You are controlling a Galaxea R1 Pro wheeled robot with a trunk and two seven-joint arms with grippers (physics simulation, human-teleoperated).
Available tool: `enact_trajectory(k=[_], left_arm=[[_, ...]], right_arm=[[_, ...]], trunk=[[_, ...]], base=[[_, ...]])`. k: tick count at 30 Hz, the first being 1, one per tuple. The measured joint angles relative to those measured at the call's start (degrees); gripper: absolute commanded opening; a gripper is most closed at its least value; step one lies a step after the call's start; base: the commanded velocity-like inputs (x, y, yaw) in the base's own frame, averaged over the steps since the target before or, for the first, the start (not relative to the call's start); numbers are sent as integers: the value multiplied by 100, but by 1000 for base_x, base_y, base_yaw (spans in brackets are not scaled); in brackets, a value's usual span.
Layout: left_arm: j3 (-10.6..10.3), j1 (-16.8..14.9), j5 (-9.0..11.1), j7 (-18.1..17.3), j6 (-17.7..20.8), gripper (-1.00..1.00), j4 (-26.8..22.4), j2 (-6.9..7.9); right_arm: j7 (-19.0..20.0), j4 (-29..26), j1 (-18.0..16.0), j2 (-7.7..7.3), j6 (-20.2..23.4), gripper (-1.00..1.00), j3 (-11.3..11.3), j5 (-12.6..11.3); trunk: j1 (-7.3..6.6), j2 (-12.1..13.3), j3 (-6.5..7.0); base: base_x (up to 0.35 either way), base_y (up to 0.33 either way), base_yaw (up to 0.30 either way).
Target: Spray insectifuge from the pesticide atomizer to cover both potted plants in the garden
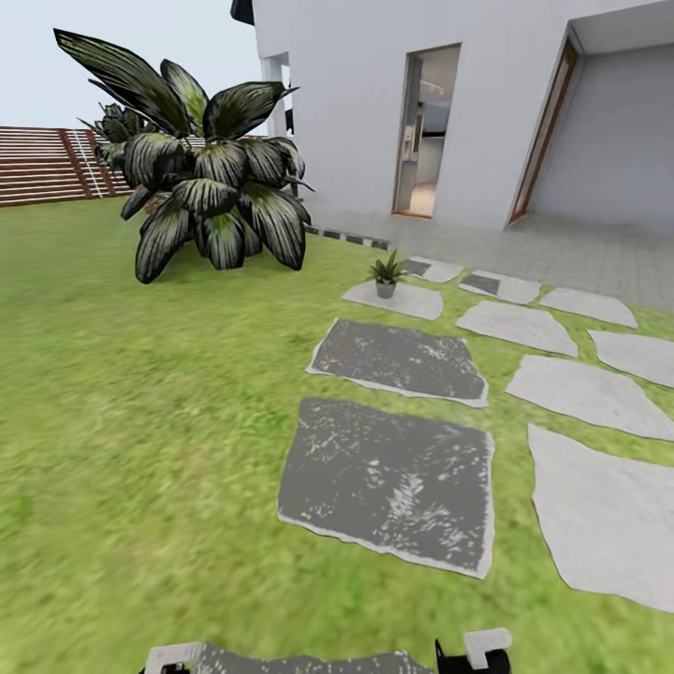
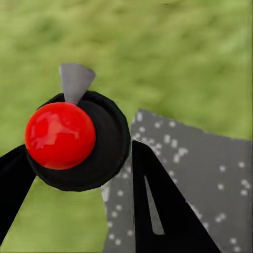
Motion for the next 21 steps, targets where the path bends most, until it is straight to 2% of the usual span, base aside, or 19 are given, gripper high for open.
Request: enact_trajectory(k=[21], left_arm=[[4,0,4,0,0,-100,-2,-3]], right_arm=[[-25,7,0,1,0,100,0,3]], trunk=[[0,0,0]], base=[[336,0,0]])
